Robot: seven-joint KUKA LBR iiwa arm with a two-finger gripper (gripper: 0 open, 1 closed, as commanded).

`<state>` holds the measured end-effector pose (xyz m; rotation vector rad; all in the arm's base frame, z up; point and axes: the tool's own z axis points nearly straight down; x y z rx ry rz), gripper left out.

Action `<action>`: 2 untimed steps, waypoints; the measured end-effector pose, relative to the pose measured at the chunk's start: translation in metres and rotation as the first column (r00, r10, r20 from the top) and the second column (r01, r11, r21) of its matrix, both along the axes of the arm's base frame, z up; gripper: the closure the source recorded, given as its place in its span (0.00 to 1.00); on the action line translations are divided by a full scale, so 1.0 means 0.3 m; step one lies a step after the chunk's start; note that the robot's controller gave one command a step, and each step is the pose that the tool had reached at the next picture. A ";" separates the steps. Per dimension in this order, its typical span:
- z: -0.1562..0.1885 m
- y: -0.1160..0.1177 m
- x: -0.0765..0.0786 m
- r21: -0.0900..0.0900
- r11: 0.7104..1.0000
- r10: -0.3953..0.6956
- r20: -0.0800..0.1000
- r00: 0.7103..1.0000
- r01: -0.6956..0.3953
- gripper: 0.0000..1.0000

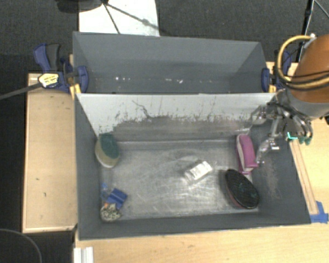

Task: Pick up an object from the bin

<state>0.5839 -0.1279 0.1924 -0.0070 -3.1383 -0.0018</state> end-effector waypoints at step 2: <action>-0.316 0.100 -0.183 0.008 1.000 -0.011 0.023 1.000 0.010 0.00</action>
Offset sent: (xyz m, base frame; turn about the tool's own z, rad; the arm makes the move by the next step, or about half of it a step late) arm -0.0483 0.0255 -0.0950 0.1207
